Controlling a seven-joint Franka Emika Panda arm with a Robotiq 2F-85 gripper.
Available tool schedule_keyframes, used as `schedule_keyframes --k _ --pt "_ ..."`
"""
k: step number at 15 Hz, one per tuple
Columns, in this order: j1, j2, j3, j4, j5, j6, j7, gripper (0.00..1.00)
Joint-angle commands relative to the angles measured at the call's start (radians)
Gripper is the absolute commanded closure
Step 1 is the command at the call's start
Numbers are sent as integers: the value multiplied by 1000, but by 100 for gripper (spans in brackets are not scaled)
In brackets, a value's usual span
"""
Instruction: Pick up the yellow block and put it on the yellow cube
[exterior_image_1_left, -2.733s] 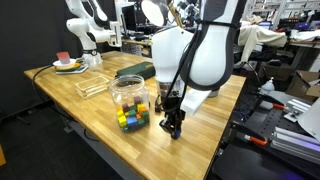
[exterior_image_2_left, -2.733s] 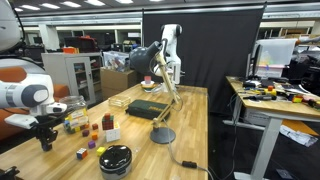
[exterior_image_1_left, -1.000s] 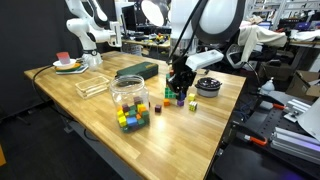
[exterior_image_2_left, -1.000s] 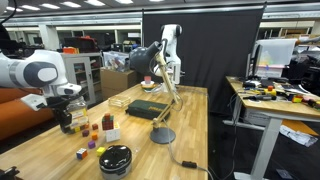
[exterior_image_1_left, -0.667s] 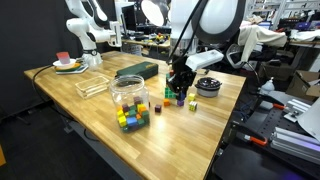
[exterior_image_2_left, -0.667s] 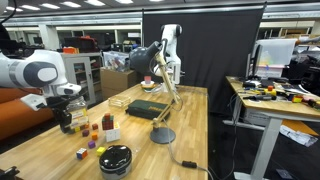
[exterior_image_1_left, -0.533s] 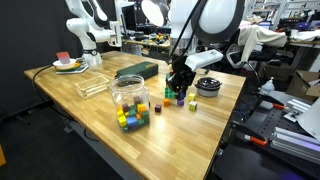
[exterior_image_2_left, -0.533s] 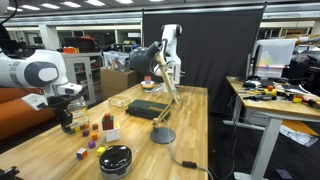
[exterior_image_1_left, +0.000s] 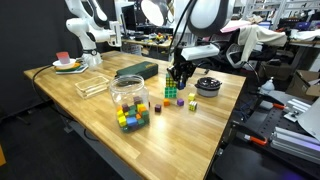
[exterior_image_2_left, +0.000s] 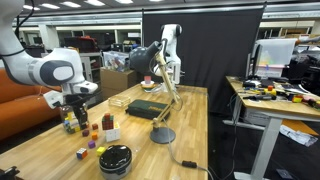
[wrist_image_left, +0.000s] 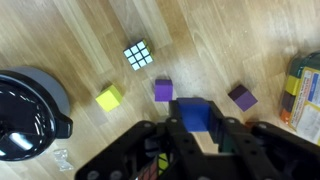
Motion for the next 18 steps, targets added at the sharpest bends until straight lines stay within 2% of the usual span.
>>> schedule_keyframes --k 1,7,8,15,16,18 --pt "-1 45 -31 26 2 6 71 93" --pt "-12 74 -86 48 13 -6 141 93" --pt "-10 69 -85 39 -3 -1 123 71" --pt "-10 69 -87 41 -3 -1 138 71" --pt "-10 69 -87 41 -3 -1 138 93" --pt "-4 62 -100 32 -11 3 156 93"
